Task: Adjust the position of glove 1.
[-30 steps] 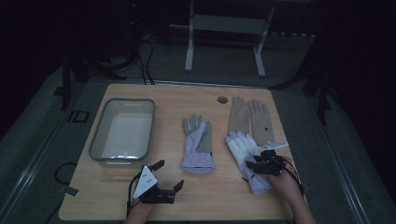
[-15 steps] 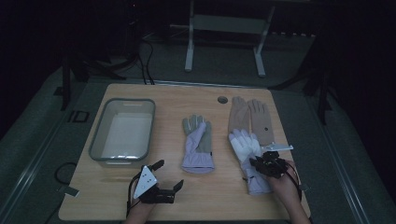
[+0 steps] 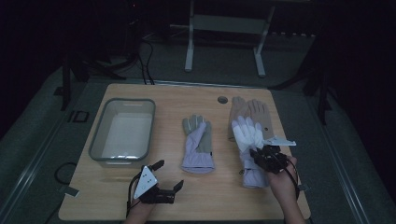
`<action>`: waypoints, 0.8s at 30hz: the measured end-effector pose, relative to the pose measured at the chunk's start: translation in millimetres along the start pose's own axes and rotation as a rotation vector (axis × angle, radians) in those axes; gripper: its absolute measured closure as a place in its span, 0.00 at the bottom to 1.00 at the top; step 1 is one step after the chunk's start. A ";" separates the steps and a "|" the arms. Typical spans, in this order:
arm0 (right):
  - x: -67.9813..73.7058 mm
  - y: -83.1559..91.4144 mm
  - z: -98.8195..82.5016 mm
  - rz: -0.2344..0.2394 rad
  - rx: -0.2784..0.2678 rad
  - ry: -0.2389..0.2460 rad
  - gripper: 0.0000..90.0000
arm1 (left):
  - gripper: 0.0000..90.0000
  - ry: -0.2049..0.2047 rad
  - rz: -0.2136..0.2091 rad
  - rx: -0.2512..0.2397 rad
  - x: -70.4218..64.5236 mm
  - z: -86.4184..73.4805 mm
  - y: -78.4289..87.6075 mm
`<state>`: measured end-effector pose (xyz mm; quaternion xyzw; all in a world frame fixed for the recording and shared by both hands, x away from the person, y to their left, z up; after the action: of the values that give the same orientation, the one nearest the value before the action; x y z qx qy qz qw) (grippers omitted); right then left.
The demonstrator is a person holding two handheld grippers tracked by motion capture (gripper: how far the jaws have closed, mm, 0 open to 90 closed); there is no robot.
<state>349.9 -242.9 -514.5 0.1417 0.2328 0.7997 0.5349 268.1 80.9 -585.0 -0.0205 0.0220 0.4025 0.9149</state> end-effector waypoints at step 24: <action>110.1 -63.6 71.0 0.107 -0.057 -0.142 0.84 | 0.01 -0.019 0.006 -0.002 -1.9 2.8 0.1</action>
<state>391.3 -105.4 -489.9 0.1949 0.1635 0.8213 0.5106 266.8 79.7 -582.1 -0.0176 0.0127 0.4054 0.9139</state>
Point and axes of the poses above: each handheld gripper's, and its own axes: y roughly backward along the jaws, z roughly out of its top, x roughly to its left, the point moved 6 cm from there along -y, roughly forward along the jaws, and after that the axes turned 11 degrees about -x, right-handed, at the moved point
